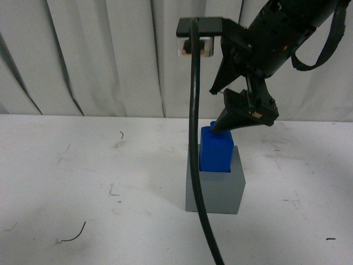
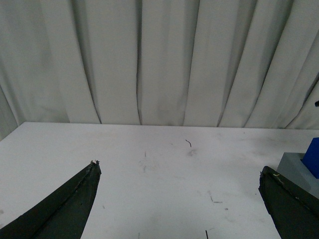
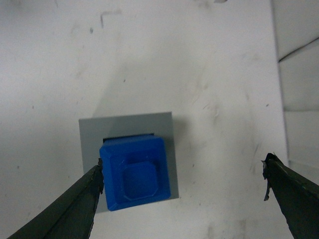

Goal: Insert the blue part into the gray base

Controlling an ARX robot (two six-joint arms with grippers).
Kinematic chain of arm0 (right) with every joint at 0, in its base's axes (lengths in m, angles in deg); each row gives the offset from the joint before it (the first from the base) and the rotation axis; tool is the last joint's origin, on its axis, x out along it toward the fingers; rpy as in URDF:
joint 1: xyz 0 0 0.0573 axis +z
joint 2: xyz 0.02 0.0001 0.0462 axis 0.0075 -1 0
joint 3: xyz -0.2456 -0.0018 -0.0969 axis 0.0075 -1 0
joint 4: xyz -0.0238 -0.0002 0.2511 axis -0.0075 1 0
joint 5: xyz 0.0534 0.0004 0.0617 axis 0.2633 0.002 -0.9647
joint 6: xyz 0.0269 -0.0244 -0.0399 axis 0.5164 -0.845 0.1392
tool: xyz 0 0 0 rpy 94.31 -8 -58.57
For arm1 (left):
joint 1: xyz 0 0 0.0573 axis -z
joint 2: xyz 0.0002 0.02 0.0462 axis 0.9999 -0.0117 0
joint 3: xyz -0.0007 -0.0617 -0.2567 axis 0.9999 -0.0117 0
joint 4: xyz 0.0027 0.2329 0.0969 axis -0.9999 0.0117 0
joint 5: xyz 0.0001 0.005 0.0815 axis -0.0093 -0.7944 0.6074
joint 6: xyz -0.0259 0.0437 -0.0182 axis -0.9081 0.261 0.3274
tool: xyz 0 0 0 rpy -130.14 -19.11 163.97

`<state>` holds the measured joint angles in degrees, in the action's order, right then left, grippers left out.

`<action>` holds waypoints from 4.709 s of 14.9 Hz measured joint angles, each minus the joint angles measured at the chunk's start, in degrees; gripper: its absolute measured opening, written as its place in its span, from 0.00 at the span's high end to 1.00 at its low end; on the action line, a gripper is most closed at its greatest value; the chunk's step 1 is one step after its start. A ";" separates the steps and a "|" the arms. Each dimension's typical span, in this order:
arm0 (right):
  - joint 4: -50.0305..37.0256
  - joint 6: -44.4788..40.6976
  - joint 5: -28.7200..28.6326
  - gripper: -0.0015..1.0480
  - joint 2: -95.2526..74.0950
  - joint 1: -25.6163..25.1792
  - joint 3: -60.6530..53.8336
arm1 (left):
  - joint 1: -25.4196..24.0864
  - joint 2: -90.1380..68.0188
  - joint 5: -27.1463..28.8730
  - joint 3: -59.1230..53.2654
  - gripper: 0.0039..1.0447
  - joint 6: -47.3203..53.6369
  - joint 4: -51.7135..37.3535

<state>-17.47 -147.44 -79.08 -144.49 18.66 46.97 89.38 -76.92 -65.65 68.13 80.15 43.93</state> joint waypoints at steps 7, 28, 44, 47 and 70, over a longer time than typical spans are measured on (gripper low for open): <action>-54.18 28.15 -0.02 0.06 22.40 -6.64 -33.88 | 0.00 0.00 0.00 0.00 0.06 -0.02 0.00; -77.59 65.35 20.92 0.98 84.24 -18.80 -97.79 | 0.00 0.00 0.00 0.00 0.06 -0.02 0.00; -63.06 65.40 20.96 0.98 108.87 -18.80 -106.33 | 0.00 0.00 0.00 0.00 0.06 -0.02 0.00; -60.02 65.37 20.96 0.98 111.99 -18.80 -106.33 | 0.00 0.00 0.00 0.00 0.06 -0.02 0.00; -48.68 65.61 21.00 0.06 122.75 -18.80 -106.29 | 0.00 0.00 0.00 0.00 0.06 -0.02 0.00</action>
<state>-66.15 -81.82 -58.07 -21.74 -0.13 -59.32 89.38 -76.92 -65.65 68.13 80.13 43.93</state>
